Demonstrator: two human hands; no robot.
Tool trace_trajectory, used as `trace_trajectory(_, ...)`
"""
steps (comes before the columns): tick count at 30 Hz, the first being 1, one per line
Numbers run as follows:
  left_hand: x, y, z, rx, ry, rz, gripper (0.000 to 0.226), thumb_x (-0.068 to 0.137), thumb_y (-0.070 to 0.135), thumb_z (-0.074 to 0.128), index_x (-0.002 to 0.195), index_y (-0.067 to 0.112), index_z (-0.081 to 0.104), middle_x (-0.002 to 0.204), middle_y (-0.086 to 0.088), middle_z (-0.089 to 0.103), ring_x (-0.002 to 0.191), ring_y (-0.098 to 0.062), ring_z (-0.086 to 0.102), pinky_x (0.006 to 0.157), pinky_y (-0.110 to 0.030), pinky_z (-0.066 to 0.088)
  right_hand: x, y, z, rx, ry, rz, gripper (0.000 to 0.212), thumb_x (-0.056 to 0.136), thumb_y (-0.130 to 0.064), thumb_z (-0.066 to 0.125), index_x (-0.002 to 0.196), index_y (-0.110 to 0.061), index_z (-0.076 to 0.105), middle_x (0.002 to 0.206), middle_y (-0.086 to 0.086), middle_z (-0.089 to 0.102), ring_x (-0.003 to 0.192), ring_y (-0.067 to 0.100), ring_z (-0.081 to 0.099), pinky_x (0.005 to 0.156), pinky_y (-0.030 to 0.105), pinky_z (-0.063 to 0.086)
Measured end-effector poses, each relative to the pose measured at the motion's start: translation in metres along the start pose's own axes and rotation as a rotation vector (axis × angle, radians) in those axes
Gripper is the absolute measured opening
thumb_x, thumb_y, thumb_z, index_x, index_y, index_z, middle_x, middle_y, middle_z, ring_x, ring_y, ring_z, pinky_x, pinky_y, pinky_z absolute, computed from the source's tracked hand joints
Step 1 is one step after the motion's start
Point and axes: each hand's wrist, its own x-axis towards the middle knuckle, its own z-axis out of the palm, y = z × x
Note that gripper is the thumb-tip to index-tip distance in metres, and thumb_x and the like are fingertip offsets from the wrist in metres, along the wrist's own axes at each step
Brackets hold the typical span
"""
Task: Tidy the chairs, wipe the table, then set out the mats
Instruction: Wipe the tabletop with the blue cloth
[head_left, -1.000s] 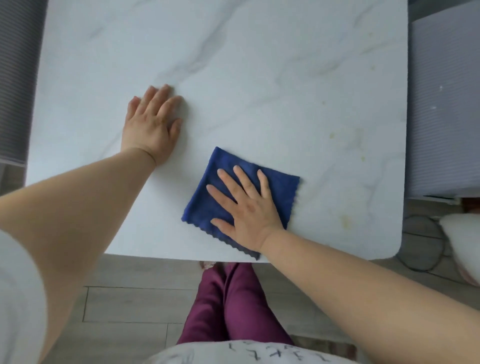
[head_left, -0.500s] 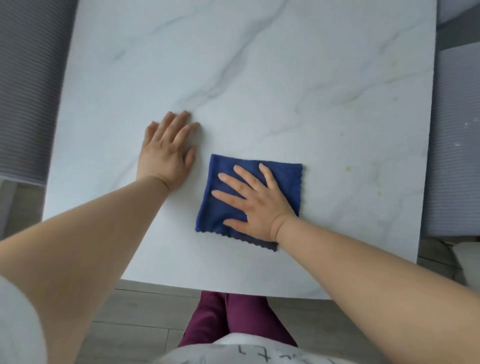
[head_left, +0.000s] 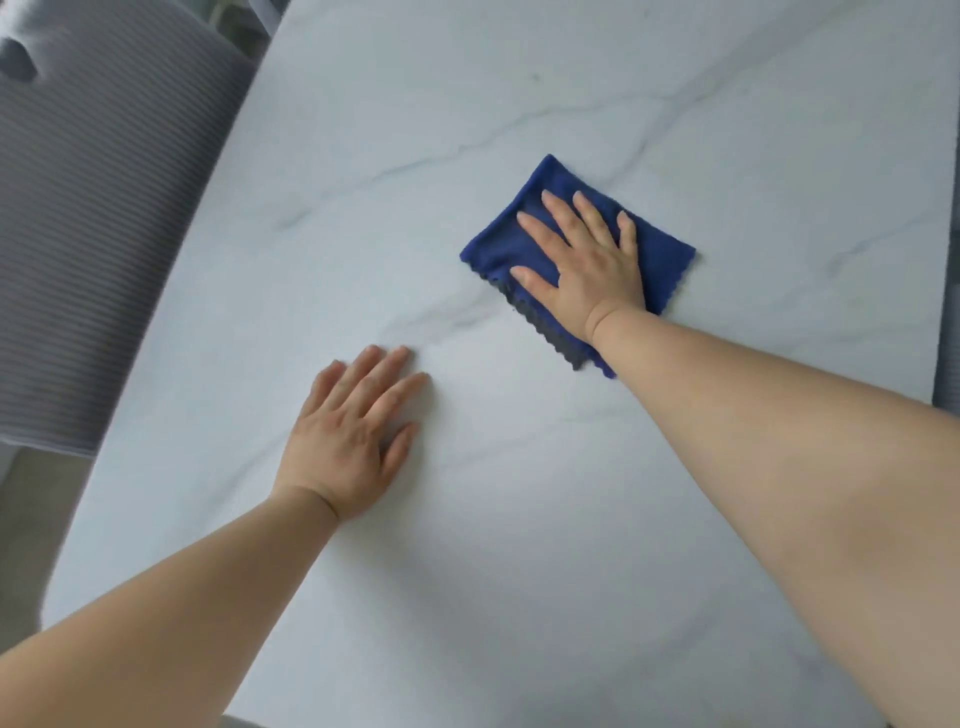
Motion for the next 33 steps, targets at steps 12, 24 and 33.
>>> trace_trajectory(12,0.001,-0.001,0.0,0.022,0.017,0.004,0.052,0.093,0.044,0.034,0.141,0.025,0.044,0.153,0.003,0.036,0.142,-0.024,0.03,0.114,-0.043,0.022,-0.024,0.005,0.006,0.078,0.025,0.15,0.064,0.093,-0.066,0.014,0.152,-0.041,0.007,0.162,-0.011,-0.001,0.149,0.019,-0.001,0.118,0.052,0.002)
trace_trajectory(24,-0.006,0.018,-0.007,0.061,-0.064,-0.043,0.055,0.092,0.04,0.023,0.145,0.025,0.03,0.158,0.003,0.02,0.146,-0.025,0.014,0.118,-0.043,0.01,-0.257,-0.04,0.06,0.097,0.009,0.137,0.067,0.09,-0.065,0.017,0.151,-0.037,0.023,0.162,-0.005,0.014,0.148,0.024,0.013,0.116,0.056,0.007)
trace_trajectory(33,-0.013,0.09,-0.008,0.072,-0.105,-0.069,0.054,0.099,0.029,0.023,0.152,0.024,0.011,0.162,0.006,-0.004,0.149,-0.019,-0.005,0.12,-0.042,-0.003,-0.374,-0.084,0.084,0.082,-0.032,-0.005,0.068,0.09,-0.066,0.025,0.15,-0.036,0.021,0.161,-0.001,0.017,0.148,0.028,0.012,0.115,0.058,0.005)
